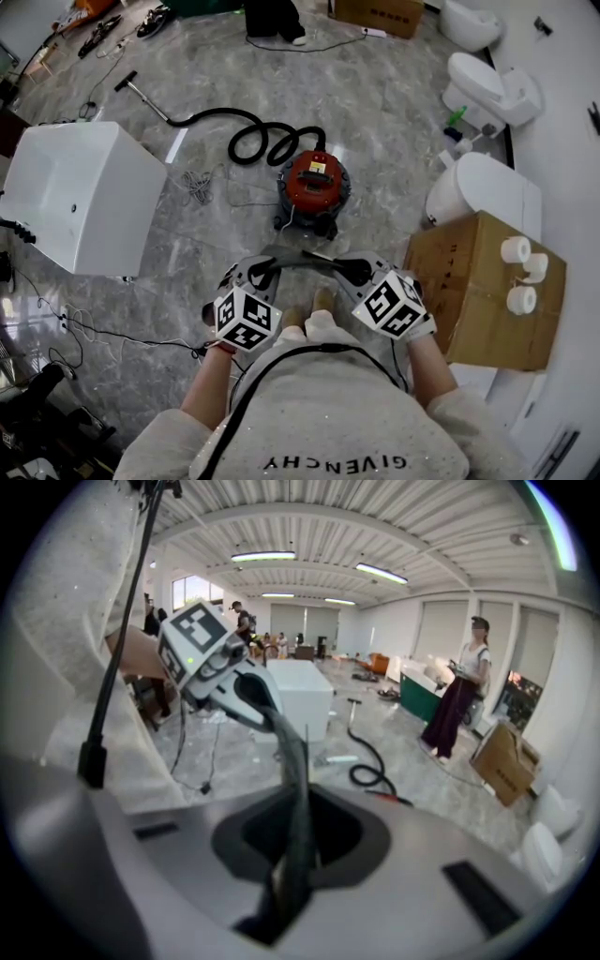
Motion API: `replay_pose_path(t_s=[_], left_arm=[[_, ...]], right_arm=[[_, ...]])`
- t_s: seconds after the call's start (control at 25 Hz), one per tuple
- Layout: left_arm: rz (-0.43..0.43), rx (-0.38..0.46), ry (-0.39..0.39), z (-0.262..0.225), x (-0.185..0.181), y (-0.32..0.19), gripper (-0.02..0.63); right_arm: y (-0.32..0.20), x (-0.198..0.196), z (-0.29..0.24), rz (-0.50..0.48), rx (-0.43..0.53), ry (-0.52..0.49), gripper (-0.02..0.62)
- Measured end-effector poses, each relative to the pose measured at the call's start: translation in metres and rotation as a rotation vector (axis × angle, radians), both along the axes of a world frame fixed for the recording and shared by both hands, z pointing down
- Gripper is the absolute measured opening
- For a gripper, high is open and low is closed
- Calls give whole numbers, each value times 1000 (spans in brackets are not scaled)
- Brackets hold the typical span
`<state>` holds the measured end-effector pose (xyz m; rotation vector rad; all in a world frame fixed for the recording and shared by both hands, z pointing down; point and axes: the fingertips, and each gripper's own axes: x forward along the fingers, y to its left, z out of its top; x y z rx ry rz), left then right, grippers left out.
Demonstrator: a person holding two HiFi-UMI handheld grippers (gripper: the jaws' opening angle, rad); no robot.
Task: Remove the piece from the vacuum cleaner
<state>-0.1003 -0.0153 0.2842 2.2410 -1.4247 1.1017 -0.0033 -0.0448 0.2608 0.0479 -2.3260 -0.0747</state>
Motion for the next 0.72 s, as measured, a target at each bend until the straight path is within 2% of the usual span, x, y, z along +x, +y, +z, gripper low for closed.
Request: replay_pose_path(t_s=[0.72], left_arm=[[8,-8,10,1,4,0,49]], right_arm=[[1,3,-1,19,6,-1,37]])
